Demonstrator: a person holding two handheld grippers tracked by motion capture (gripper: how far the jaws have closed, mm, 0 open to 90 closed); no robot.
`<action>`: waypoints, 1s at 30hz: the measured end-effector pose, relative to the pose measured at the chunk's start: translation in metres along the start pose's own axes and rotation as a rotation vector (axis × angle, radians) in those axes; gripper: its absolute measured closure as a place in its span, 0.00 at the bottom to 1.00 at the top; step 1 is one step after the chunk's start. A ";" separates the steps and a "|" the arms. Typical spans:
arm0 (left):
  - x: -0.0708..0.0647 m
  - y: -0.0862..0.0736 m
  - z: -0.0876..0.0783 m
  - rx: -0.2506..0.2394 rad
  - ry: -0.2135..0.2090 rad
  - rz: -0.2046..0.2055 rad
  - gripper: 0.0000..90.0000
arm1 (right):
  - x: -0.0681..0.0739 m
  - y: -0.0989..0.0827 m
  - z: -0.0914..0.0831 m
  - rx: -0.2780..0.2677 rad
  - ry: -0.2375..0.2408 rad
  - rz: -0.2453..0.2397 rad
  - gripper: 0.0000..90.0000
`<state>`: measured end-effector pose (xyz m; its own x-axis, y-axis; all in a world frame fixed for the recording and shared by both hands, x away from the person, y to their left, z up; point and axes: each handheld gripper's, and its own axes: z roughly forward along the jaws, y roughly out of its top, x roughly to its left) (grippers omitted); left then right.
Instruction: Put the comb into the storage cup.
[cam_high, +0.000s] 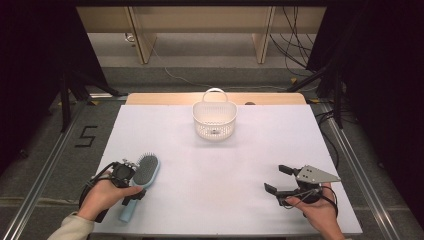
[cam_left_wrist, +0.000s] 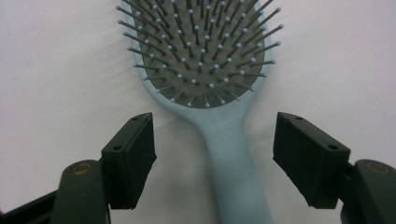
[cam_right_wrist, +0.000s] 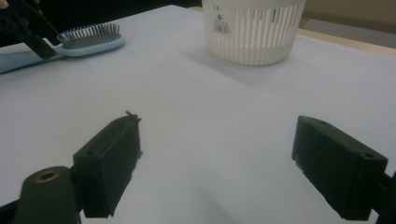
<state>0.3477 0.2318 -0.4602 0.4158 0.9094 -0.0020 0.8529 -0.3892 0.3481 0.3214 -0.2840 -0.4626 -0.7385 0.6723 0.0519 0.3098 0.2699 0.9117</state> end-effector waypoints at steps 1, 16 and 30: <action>0.001 0.002 0.002 0.030 -0.002 -0.007 0.36 | 0.000 0.000 0.000 0.001 0.001 -0.001 0.18; 0.001 0.010 0.007 0.137 -0.019 -0.059 0.54 | 0.000 0.000 0.000 -0.002 -0.001 0.002 0.18; -0.003 0.016 0.008 0.194 -0.002 -0.053 0.62 | 0.000 0.000 0.000 0.003 -0.001 -0.002 0.18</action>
<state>0.3625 0.2213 -0.4623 0.3691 0.9292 -0.0175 0.9184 -0.3618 0.1601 0.3217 -0.2841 -0.4628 -0.7385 0.6724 0.0498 0.3101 0.2731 0.9107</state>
